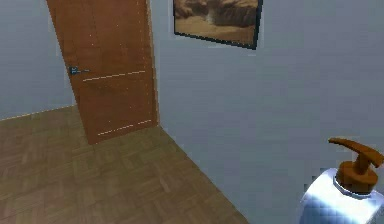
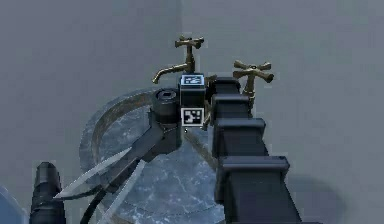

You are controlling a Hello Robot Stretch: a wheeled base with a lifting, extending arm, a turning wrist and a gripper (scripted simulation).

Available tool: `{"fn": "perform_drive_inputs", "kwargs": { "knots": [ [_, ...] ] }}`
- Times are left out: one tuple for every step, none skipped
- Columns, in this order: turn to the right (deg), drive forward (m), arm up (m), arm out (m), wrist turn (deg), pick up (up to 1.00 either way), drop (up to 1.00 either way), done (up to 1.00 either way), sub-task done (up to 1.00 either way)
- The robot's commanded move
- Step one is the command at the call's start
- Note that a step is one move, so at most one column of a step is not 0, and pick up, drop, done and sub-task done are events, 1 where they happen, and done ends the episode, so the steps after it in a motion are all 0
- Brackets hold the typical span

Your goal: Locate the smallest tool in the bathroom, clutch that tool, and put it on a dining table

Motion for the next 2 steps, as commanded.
{"fn": "perform_drive_inputs", "kwargs": {
  "knots": [
    [0.0, 0.0, 0.0, 0.0, -6.0, 0.0, 0.0, 0.0, 0.0],
    [0.0, 0.0, 0.0, -0.14, 0.0, 0.0, 0.0, 0.0, 0.0]
  ]
}}
